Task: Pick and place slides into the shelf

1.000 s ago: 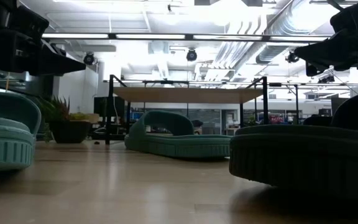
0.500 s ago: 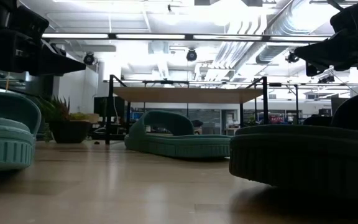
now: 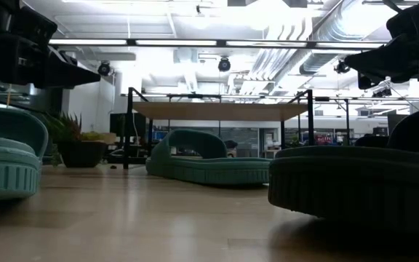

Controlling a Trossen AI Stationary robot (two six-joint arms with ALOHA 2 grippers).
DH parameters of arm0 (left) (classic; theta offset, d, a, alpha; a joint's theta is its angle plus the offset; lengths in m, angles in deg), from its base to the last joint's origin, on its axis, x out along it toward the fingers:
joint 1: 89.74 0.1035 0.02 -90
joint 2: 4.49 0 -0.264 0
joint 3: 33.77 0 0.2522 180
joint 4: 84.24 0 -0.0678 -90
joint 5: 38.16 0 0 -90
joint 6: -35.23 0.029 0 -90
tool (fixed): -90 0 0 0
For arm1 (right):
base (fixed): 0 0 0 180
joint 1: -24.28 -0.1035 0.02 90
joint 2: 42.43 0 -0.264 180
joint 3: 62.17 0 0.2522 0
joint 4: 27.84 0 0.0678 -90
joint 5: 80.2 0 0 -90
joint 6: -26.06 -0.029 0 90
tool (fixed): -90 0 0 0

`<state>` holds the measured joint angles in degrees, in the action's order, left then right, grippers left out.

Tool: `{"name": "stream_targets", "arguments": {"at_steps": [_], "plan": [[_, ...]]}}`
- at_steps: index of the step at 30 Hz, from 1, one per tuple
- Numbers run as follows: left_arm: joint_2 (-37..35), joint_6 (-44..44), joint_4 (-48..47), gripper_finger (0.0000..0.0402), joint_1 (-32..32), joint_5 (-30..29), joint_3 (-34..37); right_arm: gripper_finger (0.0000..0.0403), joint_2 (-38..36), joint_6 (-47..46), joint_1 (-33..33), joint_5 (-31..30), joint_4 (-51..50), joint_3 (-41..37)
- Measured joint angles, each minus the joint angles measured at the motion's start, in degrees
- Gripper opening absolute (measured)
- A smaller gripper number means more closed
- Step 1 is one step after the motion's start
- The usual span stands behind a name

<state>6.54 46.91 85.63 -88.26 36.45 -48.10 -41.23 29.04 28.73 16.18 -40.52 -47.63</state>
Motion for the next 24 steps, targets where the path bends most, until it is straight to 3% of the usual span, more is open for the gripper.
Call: {"name": "stream_targets", "arguments": {"at_steps": [14, 18, 24], "plan": [[0.00, -0.99, 1.22, 0.0003, 0.00, 0.82, 0.00, 0.0000, -0.01, 0.00, -0.01, 0.00, -0.02, 0.00], [-0.04, -1.00, 2.95, 0.0003, 0.00, -1.49, -0.01, 0.0000, 0.00, 0.03, 0.00, 0.00, 0.00, -0.01], [-0.04, 0.02, 3.83, 0.0003, 0.00, -2.19, -0.01, 0.0000, 0.00, 8.00, -0.01, 0.05, 0.77, -0.04]]}}
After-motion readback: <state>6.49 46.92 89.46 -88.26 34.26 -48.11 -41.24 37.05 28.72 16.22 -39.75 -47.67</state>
